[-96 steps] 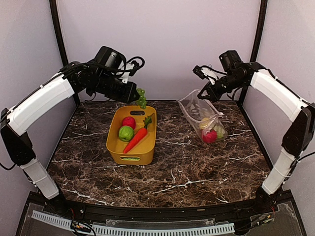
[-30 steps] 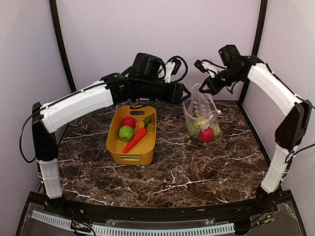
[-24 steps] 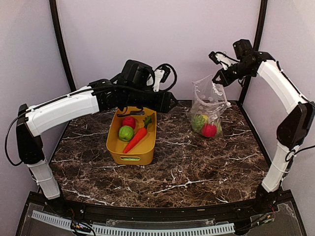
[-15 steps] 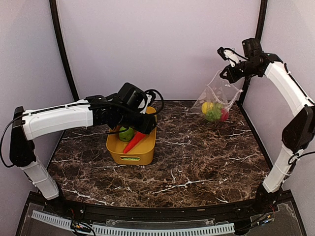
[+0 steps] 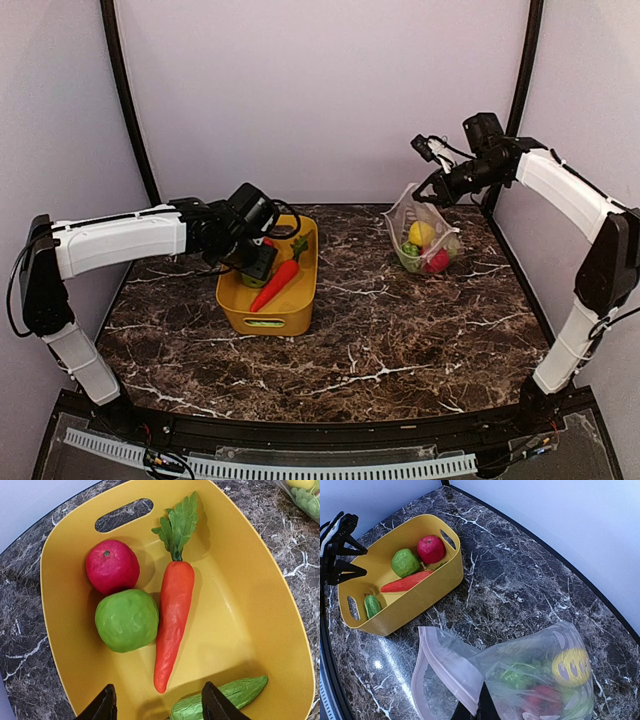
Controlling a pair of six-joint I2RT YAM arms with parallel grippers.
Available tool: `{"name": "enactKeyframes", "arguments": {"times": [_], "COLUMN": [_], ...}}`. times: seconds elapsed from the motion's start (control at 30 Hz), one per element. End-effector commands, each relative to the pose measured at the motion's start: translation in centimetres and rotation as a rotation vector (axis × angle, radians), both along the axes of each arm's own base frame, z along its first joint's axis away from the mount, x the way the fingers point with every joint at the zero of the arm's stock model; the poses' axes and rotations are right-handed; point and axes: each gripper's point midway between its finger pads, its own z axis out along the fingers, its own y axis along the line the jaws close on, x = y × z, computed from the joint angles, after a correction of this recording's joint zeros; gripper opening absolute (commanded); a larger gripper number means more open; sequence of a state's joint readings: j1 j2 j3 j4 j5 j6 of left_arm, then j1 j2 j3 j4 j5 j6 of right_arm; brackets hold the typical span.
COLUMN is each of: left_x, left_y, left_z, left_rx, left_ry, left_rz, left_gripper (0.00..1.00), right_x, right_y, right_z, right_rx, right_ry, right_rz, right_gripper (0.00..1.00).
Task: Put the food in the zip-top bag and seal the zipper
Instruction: Pick up the fake vegetable from the bin.
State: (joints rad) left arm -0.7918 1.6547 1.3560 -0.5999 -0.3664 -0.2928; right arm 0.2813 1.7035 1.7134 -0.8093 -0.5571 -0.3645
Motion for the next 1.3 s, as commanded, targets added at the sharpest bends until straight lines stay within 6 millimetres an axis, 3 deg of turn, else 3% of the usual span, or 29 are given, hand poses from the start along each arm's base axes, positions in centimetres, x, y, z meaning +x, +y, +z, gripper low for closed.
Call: {"name": "enactKeyframes", "arguments": {"times": [0.0,0.27,0.43,0.57,0.73,0.93,1.27], "left_x": [-1.5,-3.3,-6.7,-8.6,-7.9,-7.6,-6.0], "left_y": [1.3,-1.0,-3.2,-2.8,-1.9,-2.6,-0.9], "left_z": [-0.5,-3.0,-4.9,-5.7,-6.9,-8.3,-10.2], "left_rx": [0.028,-0.032,-0.086,-0.051,0.057,0.125,0.321], "left_ry": [0.051,0.195,0.378,0.460,0.457,0.499,0.523], "left_rz": [-0.002,-0.119,-0.306,-0.390,-0.425,-0.536,-0.620], "left_gripper": [0.57,0.53,0.46,0.46,0.49,0.49,0.53], "right_x": [-1.3,-1.3,-1.3,-1.5,-1.5,-1.4,-1.6], "right_y": [0.4,0.9,1.0,0.8,0.4,-0.2,-1.0], "right_z": [1.6,1.1,1.0,0.7,0.5,0.1,-0.2], "right_rx": [0.051,0.038,0.027,0.014,-0.010,-0.051,-0.101], "right_ry": [-0.054,-0.032,-0.035,-0.037,-0.048,-0.060,-0.060], "right_rz": [0.039,0.054,0.057,0.056,0.043,0.027,0.013], "right_gripper": [0.00,0.00,0.00,0.00,0.00,0.00,0.00]}}
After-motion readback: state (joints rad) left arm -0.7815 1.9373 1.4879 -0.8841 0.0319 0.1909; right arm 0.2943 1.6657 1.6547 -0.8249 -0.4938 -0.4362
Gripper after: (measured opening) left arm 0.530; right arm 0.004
